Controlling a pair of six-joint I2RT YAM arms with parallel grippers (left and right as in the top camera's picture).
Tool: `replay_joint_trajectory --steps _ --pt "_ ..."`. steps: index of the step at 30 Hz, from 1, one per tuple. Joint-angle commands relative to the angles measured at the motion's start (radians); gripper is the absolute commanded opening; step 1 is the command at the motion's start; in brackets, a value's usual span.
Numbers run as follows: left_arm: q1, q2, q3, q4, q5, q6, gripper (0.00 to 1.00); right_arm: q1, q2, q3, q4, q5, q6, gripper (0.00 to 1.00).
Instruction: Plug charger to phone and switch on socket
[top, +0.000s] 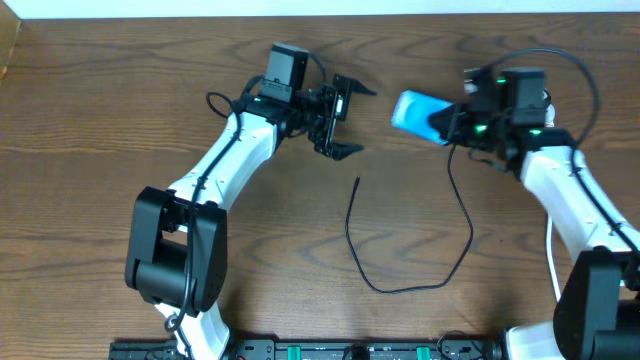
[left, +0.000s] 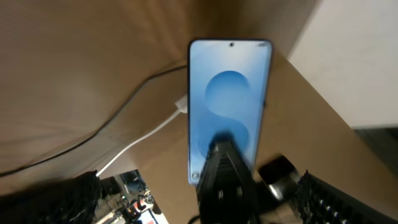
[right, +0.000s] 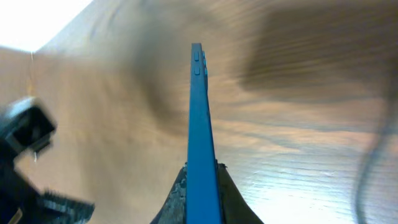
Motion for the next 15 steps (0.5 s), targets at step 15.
replay_joint_trajectory --steps 15 --pt "-0.005 -0.028 0.012 0.381 -0.283 0.029 1.00 -0.014 -0.001 0.018 0.383 -0.274 1.101 0.01"
